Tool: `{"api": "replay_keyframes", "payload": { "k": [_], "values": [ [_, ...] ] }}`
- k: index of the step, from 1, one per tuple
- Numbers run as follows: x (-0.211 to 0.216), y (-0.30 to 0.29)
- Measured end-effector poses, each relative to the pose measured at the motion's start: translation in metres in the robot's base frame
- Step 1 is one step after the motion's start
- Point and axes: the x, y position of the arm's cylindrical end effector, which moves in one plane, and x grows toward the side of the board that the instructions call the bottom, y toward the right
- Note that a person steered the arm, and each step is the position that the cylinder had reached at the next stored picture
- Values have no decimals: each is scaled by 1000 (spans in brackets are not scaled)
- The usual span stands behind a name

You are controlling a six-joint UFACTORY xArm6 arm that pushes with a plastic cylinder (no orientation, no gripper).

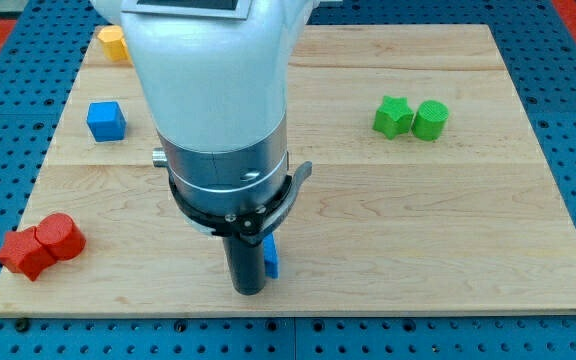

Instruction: Slide blue cube to the blue triangle

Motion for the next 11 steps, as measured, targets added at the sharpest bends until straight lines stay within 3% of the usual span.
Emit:
{"api": "replay_keyframes", "payload": {
  "k": [1,3,4,5,6,7,9,11],
  "values": [
    [-20,-79],
    [-118,-114],
    [-163,-194],
    [-214,-228],
    [-209,-158],
    [-154,-71],
    [-170,-43],
    [-110,-6]
  ]
}}
